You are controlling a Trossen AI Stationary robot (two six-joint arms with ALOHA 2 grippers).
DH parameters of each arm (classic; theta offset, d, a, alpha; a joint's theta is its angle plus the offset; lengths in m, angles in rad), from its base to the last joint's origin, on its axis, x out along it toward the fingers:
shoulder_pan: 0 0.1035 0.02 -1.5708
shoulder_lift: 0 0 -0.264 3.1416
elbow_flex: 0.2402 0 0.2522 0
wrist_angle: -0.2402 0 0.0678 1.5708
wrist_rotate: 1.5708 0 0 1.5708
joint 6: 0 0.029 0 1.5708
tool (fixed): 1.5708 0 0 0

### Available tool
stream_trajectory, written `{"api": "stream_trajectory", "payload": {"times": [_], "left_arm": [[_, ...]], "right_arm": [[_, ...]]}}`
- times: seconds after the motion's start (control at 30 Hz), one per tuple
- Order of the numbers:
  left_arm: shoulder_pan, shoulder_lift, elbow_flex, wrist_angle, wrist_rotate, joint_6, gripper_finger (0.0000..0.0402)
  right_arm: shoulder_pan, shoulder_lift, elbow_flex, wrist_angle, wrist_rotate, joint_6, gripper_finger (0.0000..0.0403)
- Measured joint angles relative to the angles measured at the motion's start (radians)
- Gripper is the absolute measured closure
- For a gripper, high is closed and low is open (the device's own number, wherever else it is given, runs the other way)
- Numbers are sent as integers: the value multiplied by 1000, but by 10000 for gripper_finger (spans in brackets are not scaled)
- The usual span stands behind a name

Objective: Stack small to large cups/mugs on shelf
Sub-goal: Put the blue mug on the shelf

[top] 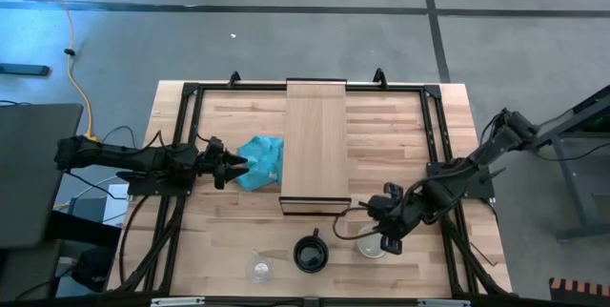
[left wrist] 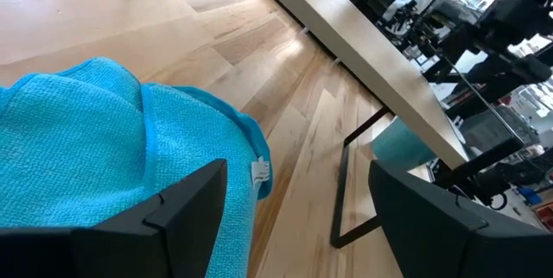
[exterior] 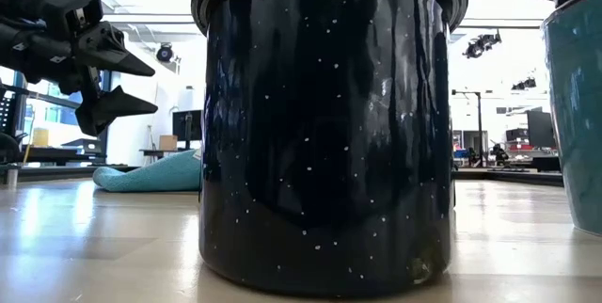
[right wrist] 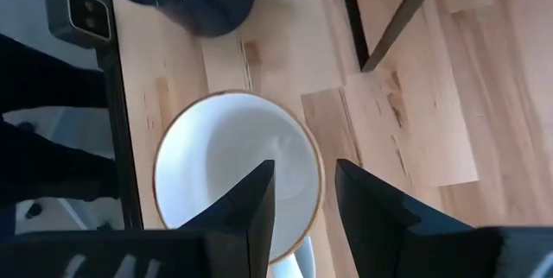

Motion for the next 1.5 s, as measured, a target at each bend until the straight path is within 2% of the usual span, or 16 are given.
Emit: {"api": "stream_trajectory", "payload": {"times": [0.23,0.5,0.77,1.5], "left_arm": [[0,0,0,0,-1,0,131],[0,0,0,0,-1,8,131],[0,0,0,0,0,8,131],[0,0,0,0,2,7,131]], "right_arm": [[12,42,0,6,3,22,288],[12,45,-1,5,64,49,288],[13,49,-3,-26,62,49,288],[18,48,-65,31,24,55,288]]}}
